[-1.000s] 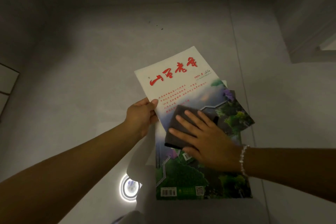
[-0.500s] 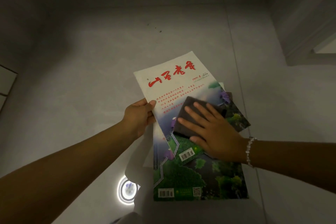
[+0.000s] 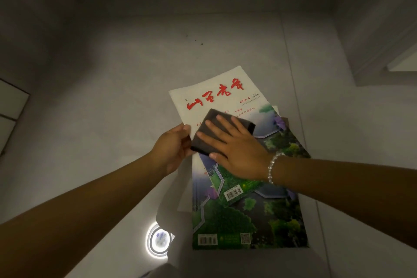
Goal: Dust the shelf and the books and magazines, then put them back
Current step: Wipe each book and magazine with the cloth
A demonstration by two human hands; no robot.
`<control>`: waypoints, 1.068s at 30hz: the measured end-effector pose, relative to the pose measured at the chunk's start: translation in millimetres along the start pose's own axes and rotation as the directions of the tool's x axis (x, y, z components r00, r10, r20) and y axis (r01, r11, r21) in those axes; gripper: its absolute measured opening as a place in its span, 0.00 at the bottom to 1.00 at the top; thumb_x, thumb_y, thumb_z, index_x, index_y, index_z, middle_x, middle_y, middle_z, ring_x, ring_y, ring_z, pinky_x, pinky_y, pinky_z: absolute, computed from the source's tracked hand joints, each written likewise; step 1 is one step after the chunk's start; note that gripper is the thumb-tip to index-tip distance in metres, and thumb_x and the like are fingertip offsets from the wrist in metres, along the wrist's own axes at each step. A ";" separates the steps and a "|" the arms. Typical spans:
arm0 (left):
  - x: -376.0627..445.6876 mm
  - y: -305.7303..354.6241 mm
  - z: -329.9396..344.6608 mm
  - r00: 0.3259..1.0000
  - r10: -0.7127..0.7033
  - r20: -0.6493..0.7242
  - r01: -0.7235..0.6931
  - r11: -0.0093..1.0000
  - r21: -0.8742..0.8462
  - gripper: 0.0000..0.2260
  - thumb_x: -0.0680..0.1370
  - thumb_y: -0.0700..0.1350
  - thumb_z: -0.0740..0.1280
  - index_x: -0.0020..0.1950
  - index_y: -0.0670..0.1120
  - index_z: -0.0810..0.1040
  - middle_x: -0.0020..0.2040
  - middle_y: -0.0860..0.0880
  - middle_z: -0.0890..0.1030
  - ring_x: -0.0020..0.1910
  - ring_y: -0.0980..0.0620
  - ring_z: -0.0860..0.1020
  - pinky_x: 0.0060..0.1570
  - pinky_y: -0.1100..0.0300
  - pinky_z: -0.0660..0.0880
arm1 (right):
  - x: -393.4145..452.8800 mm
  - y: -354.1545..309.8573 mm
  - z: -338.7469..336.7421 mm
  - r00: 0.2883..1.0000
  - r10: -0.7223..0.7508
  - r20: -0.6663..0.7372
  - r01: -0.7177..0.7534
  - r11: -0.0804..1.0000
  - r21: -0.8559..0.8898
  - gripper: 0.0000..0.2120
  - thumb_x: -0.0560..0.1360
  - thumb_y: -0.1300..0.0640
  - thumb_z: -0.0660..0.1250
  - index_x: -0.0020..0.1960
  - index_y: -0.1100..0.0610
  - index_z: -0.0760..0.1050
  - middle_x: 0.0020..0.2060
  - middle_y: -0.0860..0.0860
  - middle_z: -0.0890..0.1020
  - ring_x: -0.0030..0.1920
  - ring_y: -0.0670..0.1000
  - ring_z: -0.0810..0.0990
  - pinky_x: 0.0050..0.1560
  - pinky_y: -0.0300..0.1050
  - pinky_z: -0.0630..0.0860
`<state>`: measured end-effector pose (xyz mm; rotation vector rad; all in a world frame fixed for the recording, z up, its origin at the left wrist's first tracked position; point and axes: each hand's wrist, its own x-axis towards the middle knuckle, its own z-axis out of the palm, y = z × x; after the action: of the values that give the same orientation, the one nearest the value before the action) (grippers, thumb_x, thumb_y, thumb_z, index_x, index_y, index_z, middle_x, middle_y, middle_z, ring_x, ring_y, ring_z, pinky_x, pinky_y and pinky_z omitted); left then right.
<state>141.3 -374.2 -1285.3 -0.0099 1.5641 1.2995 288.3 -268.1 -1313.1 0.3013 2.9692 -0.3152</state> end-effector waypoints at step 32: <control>-44.6 26.3 29.2 0.965 0.207 0.159 -0.207 0.978 -0.015 0.11 0.82 0.48 0.58 0.53 0.50 0.80 0.41 0.50 0.85 0.44 0.51 0.83 0.47 0.57 0.80 | -4.9 -27.6 -77.7 0.867 0.491 0.086 -0.227 0.236 0.945 0.14 0.81 0.49 0.57 0.61 0.51 0.75 0.52 0.50 0.81 0.53 0.50 0.79 0.53 0.38 0.75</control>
<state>166.1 -367.8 -1231.6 0.2592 1.4576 1.4247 278.0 -278.3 -1231.7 1.1958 2.3127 -2.0696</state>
